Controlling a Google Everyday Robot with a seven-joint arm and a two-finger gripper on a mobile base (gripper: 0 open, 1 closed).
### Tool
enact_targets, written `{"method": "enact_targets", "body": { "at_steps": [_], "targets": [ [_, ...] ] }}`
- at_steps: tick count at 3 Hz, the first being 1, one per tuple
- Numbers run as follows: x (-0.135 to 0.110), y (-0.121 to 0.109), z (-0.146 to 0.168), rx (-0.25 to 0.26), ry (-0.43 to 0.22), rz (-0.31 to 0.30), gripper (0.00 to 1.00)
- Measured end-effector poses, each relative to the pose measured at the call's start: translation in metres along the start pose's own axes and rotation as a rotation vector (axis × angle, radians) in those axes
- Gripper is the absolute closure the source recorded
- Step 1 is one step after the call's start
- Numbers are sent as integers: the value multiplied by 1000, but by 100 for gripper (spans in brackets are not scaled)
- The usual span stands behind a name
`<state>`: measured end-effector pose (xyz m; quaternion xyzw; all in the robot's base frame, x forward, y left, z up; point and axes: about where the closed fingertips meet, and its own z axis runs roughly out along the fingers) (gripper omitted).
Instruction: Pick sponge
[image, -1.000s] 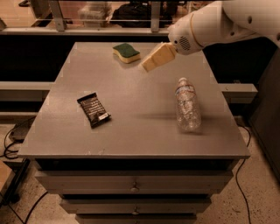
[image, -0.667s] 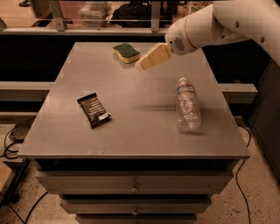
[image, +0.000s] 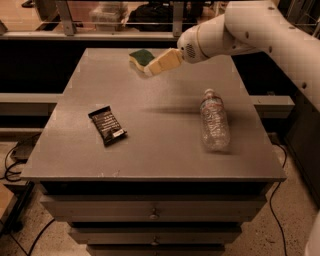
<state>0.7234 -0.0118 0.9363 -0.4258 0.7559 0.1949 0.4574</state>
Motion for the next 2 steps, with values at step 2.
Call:
{"method": "enact_targets", "body": {
  "at_steps": [2],
  "targets": [
    [-1,-16,48,-15,-21,61,0]
  ]
}}
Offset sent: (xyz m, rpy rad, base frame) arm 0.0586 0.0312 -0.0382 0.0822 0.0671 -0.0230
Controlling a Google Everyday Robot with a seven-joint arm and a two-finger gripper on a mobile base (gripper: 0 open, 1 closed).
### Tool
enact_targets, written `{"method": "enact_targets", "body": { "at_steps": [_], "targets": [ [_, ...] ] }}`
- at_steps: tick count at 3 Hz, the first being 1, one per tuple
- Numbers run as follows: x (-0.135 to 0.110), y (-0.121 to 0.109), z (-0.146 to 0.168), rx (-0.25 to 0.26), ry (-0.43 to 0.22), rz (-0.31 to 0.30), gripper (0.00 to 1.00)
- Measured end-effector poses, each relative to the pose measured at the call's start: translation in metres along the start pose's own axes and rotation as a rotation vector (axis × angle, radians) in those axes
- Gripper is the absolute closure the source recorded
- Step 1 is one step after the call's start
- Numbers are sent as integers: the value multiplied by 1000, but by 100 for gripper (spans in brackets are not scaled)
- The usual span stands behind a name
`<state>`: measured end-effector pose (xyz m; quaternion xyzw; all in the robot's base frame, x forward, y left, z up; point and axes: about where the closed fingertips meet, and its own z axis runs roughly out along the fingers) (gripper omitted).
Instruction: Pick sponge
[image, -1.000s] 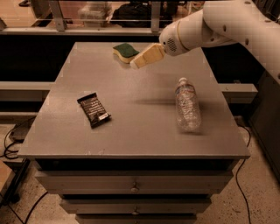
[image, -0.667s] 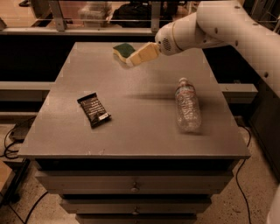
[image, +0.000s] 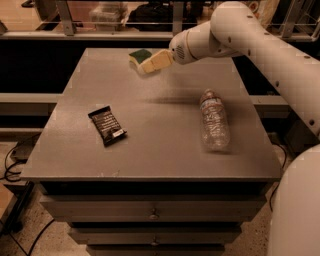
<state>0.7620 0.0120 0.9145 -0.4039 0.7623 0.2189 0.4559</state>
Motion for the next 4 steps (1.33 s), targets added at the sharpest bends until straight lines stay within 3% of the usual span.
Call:
{"method": "enact_targets", "body": {
  "at_steps": [2,4],
  "targets": [
    [-2,-13,38,13,-99,44,0],
    [9,-44,88,72,-156,62,0]
  ]
}}
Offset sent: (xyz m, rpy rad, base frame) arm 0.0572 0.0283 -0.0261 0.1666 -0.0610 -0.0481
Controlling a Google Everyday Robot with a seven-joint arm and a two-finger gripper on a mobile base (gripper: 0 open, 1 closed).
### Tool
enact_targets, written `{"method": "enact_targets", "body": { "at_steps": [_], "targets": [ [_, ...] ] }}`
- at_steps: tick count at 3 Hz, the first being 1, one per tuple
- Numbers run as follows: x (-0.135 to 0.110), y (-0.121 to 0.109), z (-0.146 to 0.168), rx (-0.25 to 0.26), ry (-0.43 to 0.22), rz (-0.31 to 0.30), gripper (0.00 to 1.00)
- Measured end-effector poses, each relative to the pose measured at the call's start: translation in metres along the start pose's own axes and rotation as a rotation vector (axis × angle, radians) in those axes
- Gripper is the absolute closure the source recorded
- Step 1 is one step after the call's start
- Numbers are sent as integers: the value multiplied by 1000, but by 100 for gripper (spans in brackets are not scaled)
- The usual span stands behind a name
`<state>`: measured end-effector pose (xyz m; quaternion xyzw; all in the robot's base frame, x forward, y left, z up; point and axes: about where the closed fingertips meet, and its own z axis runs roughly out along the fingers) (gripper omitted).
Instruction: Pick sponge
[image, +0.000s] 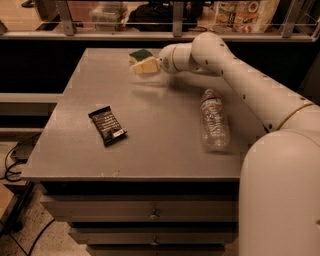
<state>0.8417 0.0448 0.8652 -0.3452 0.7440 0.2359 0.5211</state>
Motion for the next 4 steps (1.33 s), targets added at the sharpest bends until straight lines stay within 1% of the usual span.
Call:
{"method": "enact_targets", "body": {
  "at_steps": [1,2,3,4],
  "targets": [
    [3,-7,16,6,-3,3,0],
    [9,-12,31,9,10,24,26],
    [10,-14,33,16,12,30,49],
    [-3,-12,28,22,-9,14,72]
  ]
}}
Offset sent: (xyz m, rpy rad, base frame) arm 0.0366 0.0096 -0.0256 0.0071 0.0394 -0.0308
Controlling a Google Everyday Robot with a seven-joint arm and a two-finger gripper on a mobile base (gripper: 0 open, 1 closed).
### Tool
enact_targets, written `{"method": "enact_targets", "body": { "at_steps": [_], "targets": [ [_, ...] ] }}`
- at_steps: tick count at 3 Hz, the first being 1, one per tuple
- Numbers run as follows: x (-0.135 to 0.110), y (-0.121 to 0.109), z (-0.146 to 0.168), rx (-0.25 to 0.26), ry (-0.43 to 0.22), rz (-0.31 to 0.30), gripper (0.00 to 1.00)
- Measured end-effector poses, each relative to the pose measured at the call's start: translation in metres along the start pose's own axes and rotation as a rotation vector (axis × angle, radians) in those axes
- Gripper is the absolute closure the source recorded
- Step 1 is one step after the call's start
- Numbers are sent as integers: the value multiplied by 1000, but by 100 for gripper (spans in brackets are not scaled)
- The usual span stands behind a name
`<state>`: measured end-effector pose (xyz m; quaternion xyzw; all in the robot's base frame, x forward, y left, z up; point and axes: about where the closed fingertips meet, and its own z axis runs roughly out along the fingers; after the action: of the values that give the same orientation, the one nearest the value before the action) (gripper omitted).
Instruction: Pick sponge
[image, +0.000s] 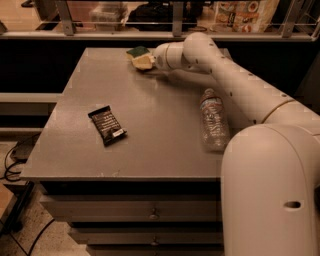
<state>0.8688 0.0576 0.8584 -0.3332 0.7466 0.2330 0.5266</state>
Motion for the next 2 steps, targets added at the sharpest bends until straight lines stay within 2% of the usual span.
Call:
{"method": "enact_targets", "body": {
  "at_steps": [1,2],
  "targets": [
    [-39,9,-20,-9,-40,-59,95],
    [-105,29,-62,-28,-107,-197,100]
  ]
}}
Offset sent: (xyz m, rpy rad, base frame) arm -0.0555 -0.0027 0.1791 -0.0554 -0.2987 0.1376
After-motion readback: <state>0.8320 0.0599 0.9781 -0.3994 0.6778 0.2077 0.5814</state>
